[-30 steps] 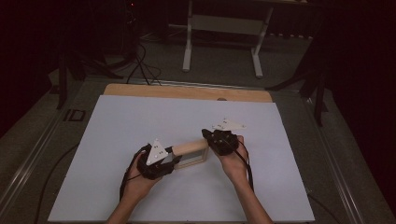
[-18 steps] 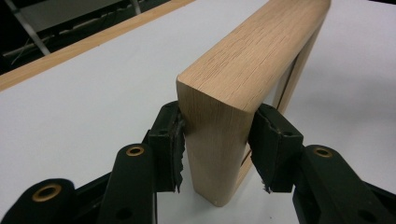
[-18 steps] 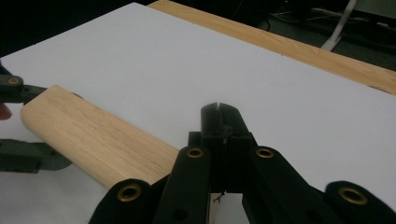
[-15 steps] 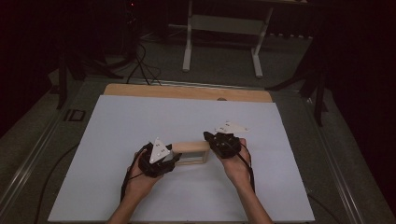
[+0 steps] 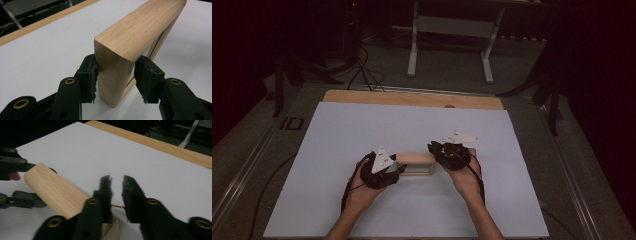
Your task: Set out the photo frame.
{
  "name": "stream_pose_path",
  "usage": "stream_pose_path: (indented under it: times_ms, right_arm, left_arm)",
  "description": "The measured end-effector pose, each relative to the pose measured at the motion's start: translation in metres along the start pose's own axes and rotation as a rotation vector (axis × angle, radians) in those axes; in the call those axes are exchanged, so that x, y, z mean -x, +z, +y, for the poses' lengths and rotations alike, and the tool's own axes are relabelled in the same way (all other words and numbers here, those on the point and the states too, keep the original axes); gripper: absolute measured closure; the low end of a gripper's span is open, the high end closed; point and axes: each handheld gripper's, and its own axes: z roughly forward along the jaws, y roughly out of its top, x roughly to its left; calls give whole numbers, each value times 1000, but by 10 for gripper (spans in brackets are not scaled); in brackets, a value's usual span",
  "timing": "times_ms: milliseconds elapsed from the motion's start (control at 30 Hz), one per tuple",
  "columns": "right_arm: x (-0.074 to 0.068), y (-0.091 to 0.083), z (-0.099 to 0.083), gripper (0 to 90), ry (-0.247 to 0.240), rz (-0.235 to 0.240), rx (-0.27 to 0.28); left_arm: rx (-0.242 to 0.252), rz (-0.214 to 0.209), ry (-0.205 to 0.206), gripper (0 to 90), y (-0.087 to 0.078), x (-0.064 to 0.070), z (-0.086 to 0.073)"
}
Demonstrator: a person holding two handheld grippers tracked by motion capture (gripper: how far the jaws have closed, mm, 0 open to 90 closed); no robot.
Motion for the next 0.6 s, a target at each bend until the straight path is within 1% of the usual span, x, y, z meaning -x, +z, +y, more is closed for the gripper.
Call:
stream_pose_path:
  times_ms: [67,100,133,167,233,267,333,367,400,433,500,533,567,600]
  right_arm:
    - [-1,-3,0,683,1,12,11]
    - [-1,-3,0,683,1,12,11]
    - [-1,-4,0,655,-2,15,15]
    - [-1,-4,0,655,-2,15,15]
    - [-3,-10,1,533,-20,33,26]
    - [-4,-14,0,466,-35,36,43]
    - [-4,-16,0,466,-36,38,48]
    - [-4,-16,0,441,-36,38,48]
    - [-4,-20,-3,330,-51,54,57]
    - [-4,-21,-5,293,-57,55,55]
    - [-2,-21,-10,232,-65,34,54]
    - [-1,-20,-13,205,-59,32,50]
    - [0,-19,-15,200,-54,31,49]
    - [2,-17,-18,192,-51,42,42]
  left_arm:
    - [1,3,-2,535,1,0,0]
    - [1,3,-2,536,1,0,0]
    - [-4,3,1,536,1,0,-1]
    - [-4,3,1,535,1,0,-1]
    - [-8,4,3,536,1,0,-1]
    - [-8,4,1,536,1,0,-1]
    - [-8,4,1,536,1,0,-1]
    - [-14,5,3,536,1,-1,-1]
    - [-12,5,-1,538,2,-1,-1]
    - [-13,6,-2,539,2,-1,-1]
    - [-12,6,-10,542,3,-2,-1]
    - [-16,6,-9,544,3,-2,-1]
    - [-15,7,-13,546,3,-3,-1]
    - [-13,5,-17,548,4,-3,-1]
